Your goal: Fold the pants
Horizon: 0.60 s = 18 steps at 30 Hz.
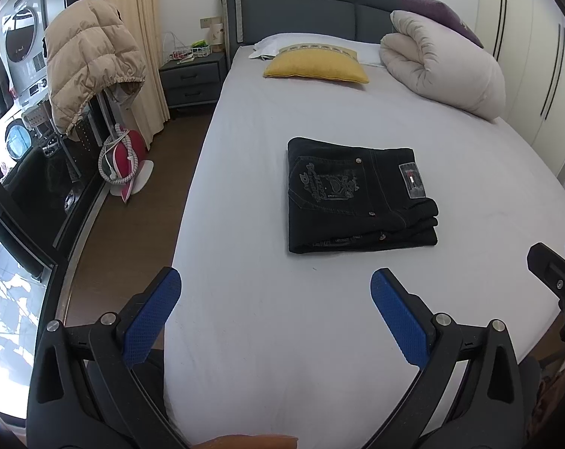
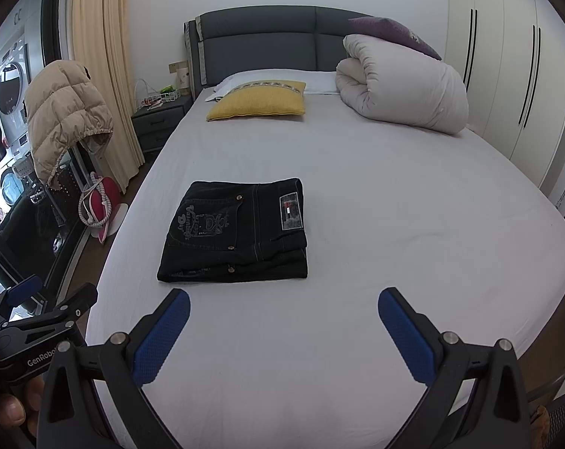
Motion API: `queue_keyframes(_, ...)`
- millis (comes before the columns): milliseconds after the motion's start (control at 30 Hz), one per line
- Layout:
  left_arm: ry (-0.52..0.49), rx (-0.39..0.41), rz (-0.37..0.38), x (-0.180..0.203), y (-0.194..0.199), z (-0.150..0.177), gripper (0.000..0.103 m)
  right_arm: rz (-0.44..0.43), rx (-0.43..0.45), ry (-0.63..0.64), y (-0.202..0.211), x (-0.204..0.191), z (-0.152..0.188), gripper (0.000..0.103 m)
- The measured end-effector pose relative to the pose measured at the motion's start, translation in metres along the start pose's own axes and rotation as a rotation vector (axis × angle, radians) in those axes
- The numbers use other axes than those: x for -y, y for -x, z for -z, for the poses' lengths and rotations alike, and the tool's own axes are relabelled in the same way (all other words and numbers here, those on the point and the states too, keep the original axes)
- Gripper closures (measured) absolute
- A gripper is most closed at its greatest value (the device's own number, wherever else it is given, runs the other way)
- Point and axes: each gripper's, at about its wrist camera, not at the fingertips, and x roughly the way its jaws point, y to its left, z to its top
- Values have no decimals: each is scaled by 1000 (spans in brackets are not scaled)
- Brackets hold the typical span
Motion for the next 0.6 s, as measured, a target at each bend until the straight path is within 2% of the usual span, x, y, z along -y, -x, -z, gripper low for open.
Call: queue_keyframes(600, 6, -18, 12, -3, -9, -1, 0, -5, -12, 2, -3, 1, 5, 0)
